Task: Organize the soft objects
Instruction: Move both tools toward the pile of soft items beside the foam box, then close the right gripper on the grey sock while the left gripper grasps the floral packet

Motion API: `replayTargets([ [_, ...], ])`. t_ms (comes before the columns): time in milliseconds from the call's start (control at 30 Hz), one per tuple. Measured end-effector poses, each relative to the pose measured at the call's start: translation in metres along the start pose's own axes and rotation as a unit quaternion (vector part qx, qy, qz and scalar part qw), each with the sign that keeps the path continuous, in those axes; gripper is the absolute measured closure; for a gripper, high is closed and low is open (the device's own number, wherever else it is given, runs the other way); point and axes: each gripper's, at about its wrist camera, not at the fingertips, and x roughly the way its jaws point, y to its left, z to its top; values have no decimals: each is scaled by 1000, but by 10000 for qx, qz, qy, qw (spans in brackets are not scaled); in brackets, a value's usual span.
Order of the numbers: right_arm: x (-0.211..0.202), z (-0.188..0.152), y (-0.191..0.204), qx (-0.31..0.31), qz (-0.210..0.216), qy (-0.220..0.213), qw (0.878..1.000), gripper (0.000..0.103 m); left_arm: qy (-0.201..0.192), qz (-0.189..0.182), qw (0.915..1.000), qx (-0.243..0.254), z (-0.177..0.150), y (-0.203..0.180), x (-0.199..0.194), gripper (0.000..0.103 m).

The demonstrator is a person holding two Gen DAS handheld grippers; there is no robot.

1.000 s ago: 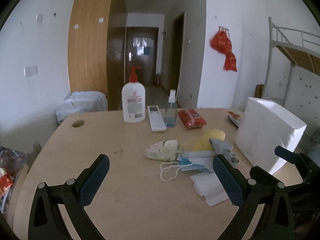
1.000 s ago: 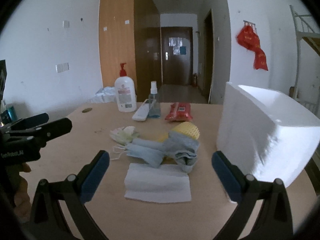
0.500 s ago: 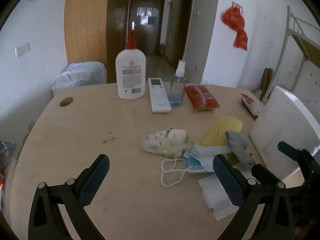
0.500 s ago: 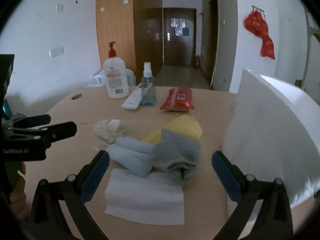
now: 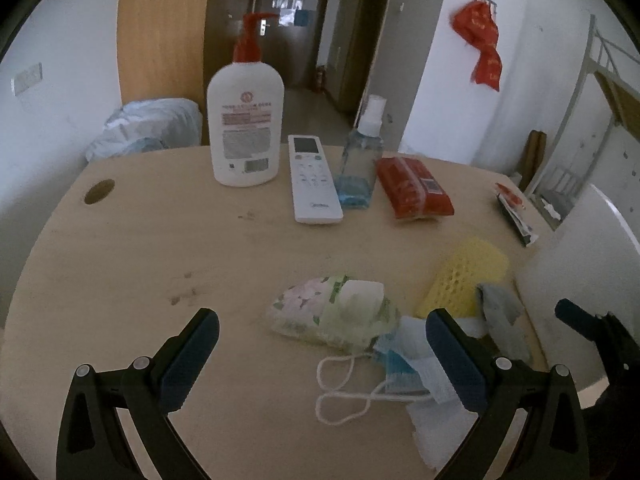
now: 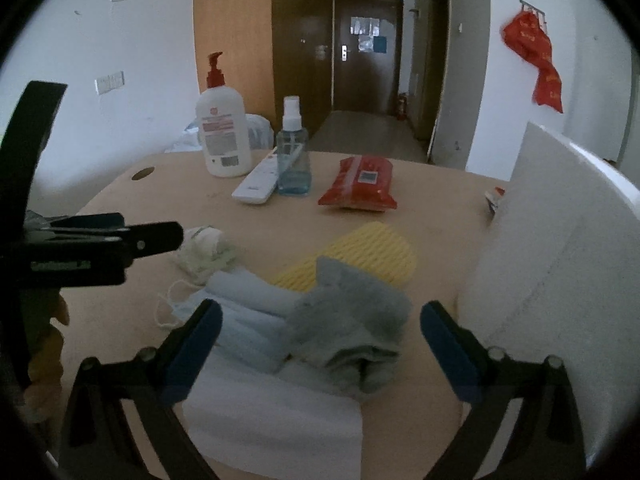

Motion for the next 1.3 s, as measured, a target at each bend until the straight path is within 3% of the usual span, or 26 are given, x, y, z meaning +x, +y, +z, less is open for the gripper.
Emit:
replayTargets([
  [167, 12, -1, -2, 15, -3, 163, 9999, 8, 20, 74, 9999, 78, 2, -1, 15, 2],
  [400, 21, -1, -6, 80, 14, 282, 9996, 8, 104, 328, 9987, 366, 1, -7, 30, 22],
  [533, 26, 0, -4, 34, -51, 344, 9994, 9, 213, 366, 9981, 444, 0, -8, 37, 37],
  [600, 28, 0, -3, 29, -41, 362, 9993, 13, 251, 377, 9980, 447, 0, -7, 39, 43],
  [733, 34, -2, -7, 98, 56, 498, 9987, 32, 315, 394, 9975, 494, -1, -7, 42, 51],
  [967, 29, -4, -10, 177, 18, 456, 9988, 36, 331, 400, 9971, 555, -2, -7, 42, 69],
  [1000, 29, -4, -10, 186, 34, 475, 9987, 40, 326, 371, 9972, 568, -2, -7, 42, 96],
  [1167, 29, -6, -14, 271, 73, 507, 9983, 57, 325, 388, 9966, 651, -3, -9, 41, 99],
  [1300, 27, -6, -15, 328, 27, 496, 9982, 65, 292, 222, 9978, 560, -2, -6, 36, 103],
])
